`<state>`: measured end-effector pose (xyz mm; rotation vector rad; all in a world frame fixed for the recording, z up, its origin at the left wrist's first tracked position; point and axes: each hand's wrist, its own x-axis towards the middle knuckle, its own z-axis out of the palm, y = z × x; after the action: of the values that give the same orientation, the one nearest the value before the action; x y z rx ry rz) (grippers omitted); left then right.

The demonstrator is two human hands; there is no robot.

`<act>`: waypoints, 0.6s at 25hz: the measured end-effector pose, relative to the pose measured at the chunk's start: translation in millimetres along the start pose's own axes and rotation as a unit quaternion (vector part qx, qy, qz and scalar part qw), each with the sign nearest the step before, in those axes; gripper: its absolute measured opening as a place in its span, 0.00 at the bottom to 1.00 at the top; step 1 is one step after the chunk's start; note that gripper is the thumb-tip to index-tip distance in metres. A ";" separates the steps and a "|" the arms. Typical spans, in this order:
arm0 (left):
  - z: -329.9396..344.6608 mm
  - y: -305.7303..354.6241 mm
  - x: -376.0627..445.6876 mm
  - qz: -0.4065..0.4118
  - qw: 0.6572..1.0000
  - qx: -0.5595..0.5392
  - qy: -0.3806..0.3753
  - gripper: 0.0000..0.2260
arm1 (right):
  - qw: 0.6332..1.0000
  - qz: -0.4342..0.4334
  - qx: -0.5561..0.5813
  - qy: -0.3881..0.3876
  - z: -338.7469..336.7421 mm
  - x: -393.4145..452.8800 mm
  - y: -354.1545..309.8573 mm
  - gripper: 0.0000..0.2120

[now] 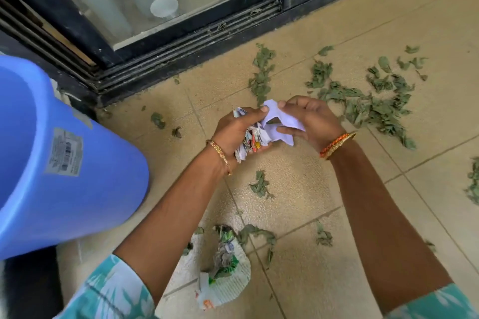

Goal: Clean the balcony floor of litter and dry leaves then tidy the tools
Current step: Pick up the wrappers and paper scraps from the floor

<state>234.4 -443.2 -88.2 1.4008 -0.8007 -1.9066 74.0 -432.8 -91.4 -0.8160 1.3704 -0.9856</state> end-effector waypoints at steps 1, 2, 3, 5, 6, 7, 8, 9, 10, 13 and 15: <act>-3.1 -2.1 -4.1 0.004 1.000 0.009 -0.004 0.05 | 0.998 -0.026 -0.047 -0.012 4.7 -2.2 5.5 0.09; -5.8 -2.8 -9.3 0.004 1.000 0.006 -0.009 0.08 | 0.994 -0.052 -0.091 -0.025 10.2 -5.4 9.7 0.08; -9.1 -5.1 -14.2 -0.006 1.000 -0.002 -0.022 0.14 | 0.989 -0.070 -0.124 -0.031 16.2 -9.8 13.5 0.07; -13.5 -8.4 -29.5 -0.024 0.999 -0.011 -0.047 0.19 | 0.985 -0.095 -0.140 -0.021 29.2 -20.5 21.0 0.02; -14.2 -9.9 -39.6 -0.036 0.998 -0.007 -0.046 0.13 | 0.985 -0.103 -0.137 -0.009 35.6 -26.3 25.4 0.03; -13.6 -12.2 -48.7 -0.050 0.997 -0.013 -0.054 0.07 | 0.986 -0.101 -0.132 0.008 40.9 -32.6 29.2 0.06; -14.9 -14.9 -54.6 -0.060 0.997 -0.005 -0.047 0.05 | 0.988 -0.090 -0.122 0.028 44.4 -37.6 33.0 0.10; -19.1 -18.0 -56.7 -0.063 0.998 0.007 -0.030 0.03 | 0.991 -0.076 -0.102 0.047 47.0 -43.4 34.7 0.12; -23.1 -19.0 -63.0 -0.054 0.998 0.036 -0.003 0.03 | 0.993 -0.067 -0.068 0.069 47.8 -50.2 35.7 0.13; -43.7 -20.0 -74.6 -0.059 0.985 0.161 0.018 0.04 | 0.982 -0.113 -0.081 0.125 45.3 -82.0 39.3 0.08; -58.9 -7.6 -75.5 -0.067 0.977 0.202 0.032 0.14 | 0.972 -0.129 -0.192 0.036 48.0 -114.2 42.8 0.04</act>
<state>307.8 -385.7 -65.1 1.7886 -1.1348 -1.8538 131.6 -315.5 -81.9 -1.2850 1.5698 -0.9675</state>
